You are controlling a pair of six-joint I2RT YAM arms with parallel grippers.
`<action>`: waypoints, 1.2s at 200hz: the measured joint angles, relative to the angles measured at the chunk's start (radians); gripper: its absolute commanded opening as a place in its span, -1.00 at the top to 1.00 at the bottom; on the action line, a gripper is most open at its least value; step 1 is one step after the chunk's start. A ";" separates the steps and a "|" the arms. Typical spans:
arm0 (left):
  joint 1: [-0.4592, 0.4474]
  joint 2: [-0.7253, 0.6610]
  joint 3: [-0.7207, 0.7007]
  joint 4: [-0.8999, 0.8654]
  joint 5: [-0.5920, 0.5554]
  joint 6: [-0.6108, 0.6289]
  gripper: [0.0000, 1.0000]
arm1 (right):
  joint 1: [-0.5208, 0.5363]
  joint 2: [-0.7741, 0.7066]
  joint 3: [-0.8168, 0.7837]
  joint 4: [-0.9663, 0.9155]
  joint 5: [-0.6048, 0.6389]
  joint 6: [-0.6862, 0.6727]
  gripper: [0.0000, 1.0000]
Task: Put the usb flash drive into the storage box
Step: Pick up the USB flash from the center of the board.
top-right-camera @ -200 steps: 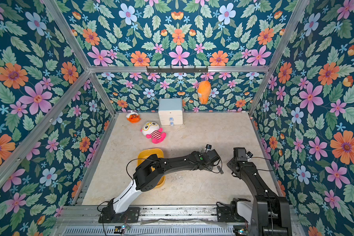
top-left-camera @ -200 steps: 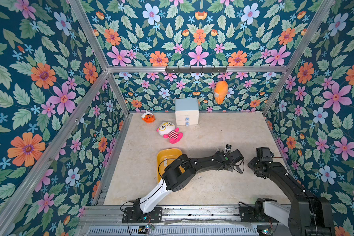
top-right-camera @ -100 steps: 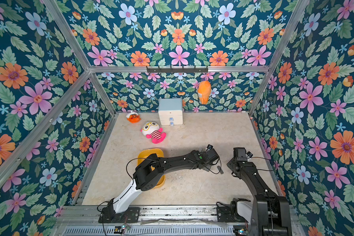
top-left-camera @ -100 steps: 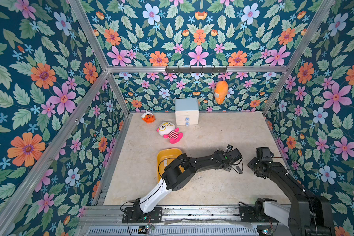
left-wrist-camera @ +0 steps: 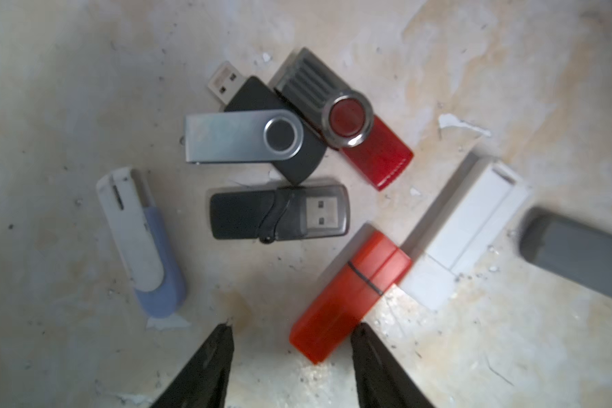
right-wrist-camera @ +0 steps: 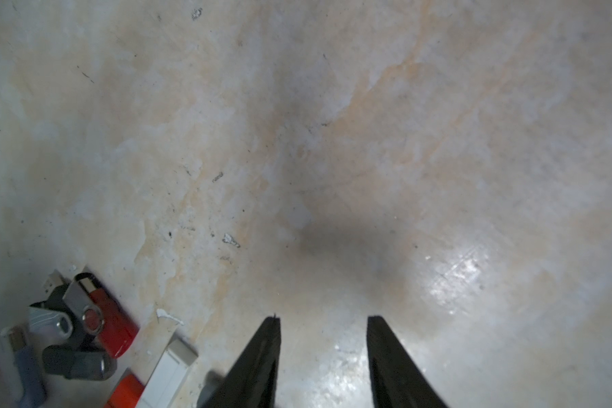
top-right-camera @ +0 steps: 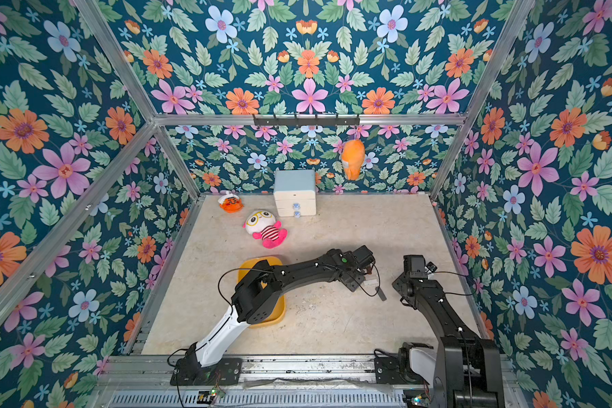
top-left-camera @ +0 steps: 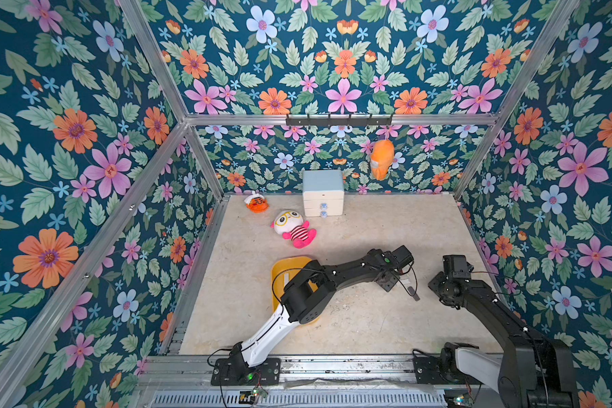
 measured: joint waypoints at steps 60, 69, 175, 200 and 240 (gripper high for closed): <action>0.007 0.048 0.063 0.050 0.095 0.126 -0.05 | 0.000 0.001 0.000 0.000 0.000 0.000 0.07; 0.006 0.061 0.077 0.066 0.119 0.135 0.00 | 0.000 0.001 0.000 0.000 0.000 0.000 0.07; 0.010 -0.034 -0.090 0.122 0.151 0.177 0.41 | 0.000 0.014 0.005 0.000 0.000 0.000 0.07; 0.014 -0.026 -0.077 0.110 0.156 0.176 0.60 | 0.000 0.016 0.007 0.000 0.000 0.000 0.06; 0.015 -0.023 -0.064 0.099 0.165 0.158 0.77 | 0.000 0.019 0.007 0.000 0.000 0.000 0.07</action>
